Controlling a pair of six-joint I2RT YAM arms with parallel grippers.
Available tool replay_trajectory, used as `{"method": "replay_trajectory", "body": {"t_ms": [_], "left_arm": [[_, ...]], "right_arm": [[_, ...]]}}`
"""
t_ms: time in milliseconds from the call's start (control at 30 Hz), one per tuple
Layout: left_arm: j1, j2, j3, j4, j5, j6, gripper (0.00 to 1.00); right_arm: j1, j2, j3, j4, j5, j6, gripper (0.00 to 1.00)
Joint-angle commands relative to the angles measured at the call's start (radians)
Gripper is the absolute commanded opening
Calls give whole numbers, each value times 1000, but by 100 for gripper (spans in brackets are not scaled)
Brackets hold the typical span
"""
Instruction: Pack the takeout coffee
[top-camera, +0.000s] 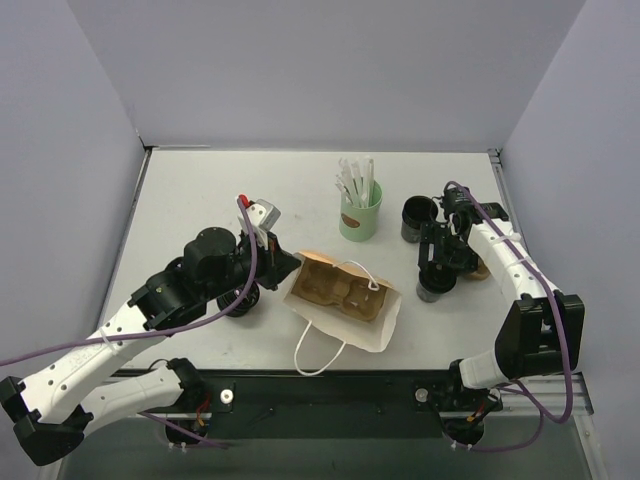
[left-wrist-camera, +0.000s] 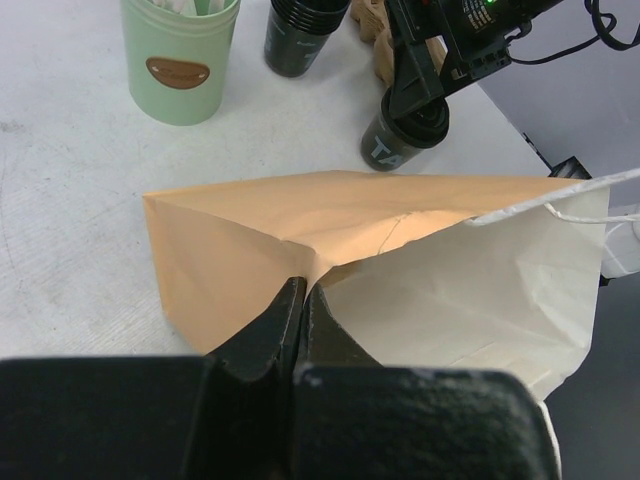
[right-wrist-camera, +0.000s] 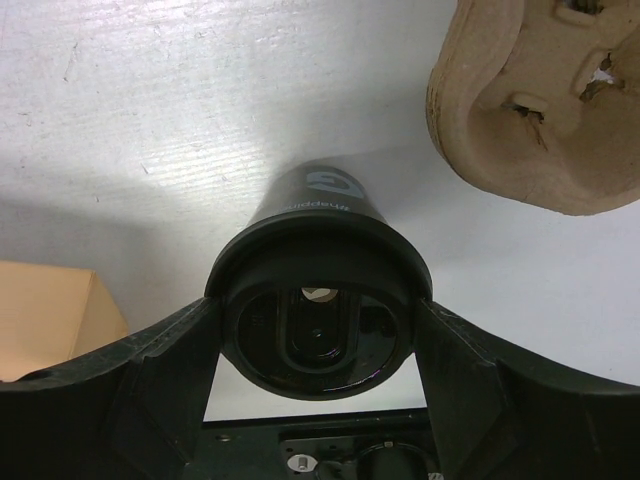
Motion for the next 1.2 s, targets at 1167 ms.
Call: {"method": "replay_trajectory", "body": {"t_ms": [1167], "left_arm": [[-3,49,64,-84,-35,-128,0]], "right_arm": [[1006,-375,668,-60,104,48,49]]}}
